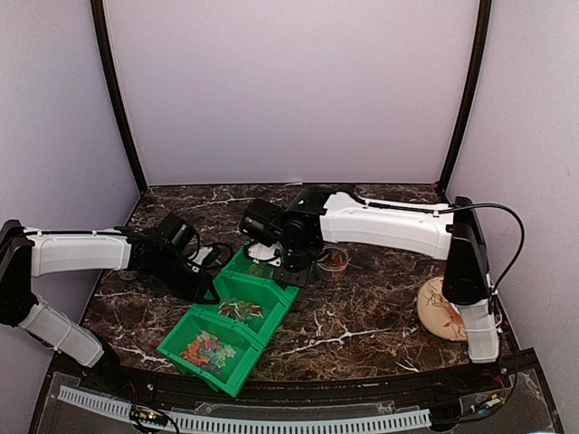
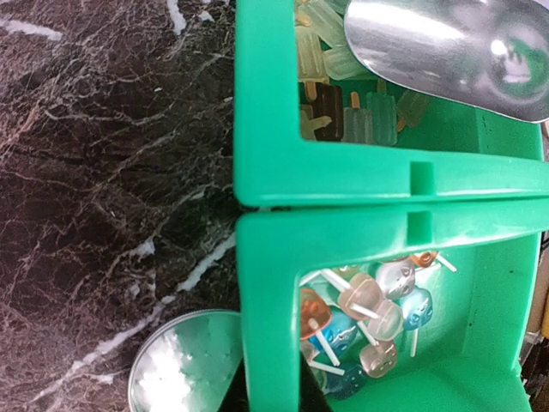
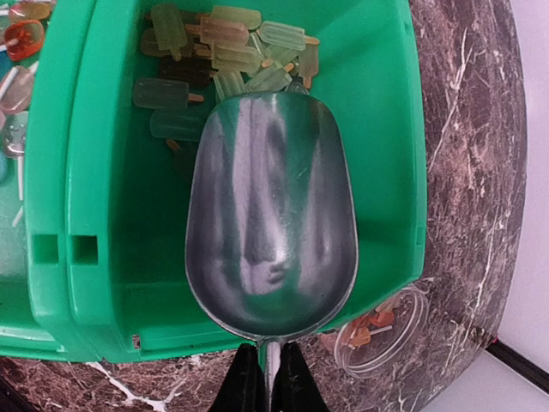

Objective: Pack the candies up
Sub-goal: Scoop the fake candies from the storage box.

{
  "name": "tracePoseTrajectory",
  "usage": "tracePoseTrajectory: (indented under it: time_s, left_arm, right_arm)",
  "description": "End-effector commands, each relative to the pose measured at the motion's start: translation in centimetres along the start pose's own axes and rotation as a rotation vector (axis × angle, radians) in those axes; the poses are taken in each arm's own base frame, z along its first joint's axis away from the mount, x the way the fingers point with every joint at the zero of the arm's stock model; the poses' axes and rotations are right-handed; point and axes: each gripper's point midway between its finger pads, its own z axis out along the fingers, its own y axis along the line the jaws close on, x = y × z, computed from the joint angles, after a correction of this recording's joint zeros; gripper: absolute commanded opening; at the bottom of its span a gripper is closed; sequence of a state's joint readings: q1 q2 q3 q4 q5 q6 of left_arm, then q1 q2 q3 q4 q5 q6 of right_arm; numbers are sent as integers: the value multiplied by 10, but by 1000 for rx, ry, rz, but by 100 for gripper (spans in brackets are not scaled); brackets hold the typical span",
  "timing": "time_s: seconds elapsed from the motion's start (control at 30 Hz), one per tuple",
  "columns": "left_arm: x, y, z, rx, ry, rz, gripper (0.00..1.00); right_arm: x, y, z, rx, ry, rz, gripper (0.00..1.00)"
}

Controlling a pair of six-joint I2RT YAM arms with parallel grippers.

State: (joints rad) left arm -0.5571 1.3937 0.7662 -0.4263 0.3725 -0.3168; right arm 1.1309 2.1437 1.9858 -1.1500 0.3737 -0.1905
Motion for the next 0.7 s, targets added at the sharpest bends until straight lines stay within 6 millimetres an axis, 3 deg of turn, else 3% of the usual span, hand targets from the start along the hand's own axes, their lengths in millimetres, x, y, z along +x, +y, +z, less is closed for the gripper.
tracePoseTrajectory:
  time_s: [0.0,0.2,0.47,0.67]
  left_arm:
    - [-12,0,-9,-59,-31,22,0]
    - [-22,3,-17,-158,-43,80,0]
    - [-25,-9,-22,-117,-42,133,0]
    - [-25,-12,-25,-108,-46,154,0]
  right_arm:
    - [24,23,18,-69,122,-67,0]
    - [23,33,26,-59,137,-119,0]
    - [3,81,29,-148,35,-337,0]
    - [-8,106,35,-261,-30,-389,0]
